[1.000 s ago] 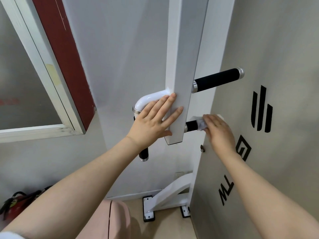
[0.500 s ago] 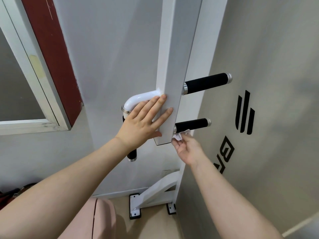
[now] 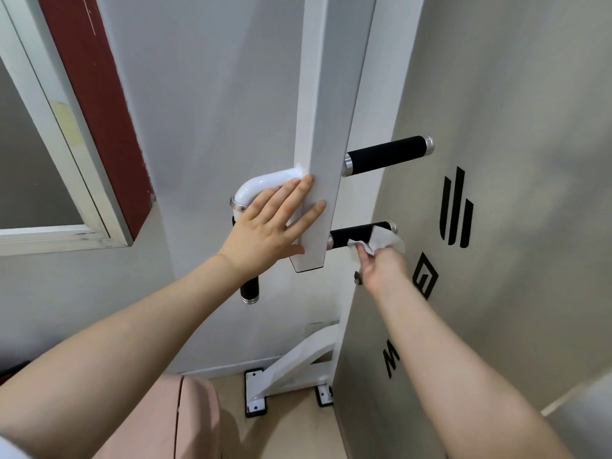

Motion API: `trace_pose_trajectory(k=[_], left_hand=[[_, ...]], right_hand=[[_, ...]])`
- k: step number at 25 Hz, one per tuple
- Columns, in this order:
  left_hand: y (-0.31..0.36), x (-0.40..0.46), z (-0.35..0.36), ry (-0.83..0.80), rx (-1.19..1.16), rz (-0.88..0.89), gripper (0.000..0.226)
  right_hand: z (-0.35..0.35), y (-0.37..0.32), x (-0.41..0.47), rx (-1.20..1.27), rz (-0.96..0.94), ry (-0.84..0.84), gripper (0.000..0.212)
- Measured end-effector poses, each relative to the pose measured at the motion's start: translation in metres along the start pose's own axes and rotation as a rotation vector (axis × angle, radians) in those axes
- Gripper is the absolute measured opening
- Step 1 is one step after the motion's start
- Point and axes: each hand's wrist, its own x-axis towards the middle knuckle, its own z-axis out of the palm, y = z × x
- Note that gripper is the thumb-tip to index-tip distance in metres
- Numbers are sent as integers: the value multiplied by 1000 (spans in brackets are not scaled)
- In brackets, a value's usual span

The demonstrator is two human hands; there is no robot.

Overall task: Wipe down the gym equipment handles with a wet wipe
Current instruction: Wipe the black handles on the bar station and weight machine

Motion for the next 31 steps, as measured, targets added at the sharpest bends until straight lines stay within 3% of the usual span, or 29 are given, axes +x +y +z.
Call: trace_pose_trajectory(k=[3,5,7,9,11,13,17,20,22,24,26,31], left_hand=[[2,-1,0,0,-18,-13,91],[3,-3,0,13,-58,-35,86],[4,-2,-1,39,-99,-58,75],[4,6,-6,71,-132,-59,61],[3,24,-14,106,-182,-67,48],[-6,49,-24,135,-205,-91,42],[-28,85,-45,182,-157,-67,52],[-26,84,-51,175,-220,-79,59],[-22,83,-56,146,-317,-127,67],[-21,85,-62,109,-411,-184,85],[-20,85,-65,76,-433,-182,92],[-22,84,-61,56,-421,-169,87]], right_hand=[[0,31,-22,-529,-408,96,39],[-11,51,-28,-869,-658,-20,48],[-23,55,-24,-1106,-722,-204,42],[-16,41,-29,-1017,-675,-207,32],[-2,11,-37,-719,-589,-59,28],[8,-28,-43,-572,-665,40,33],[4,-72,-46,-646,-1004,92,36],[-6,-80,-45,-532,-947,171,35],[3,-85,-54,-659,-1139,93,35],[19,-84,-63,-1005,-1406,-208,33],[25,-94,-61,-1249,-1481,-390,35],[24,-110,-54,-1447,-1457,-149,53]])
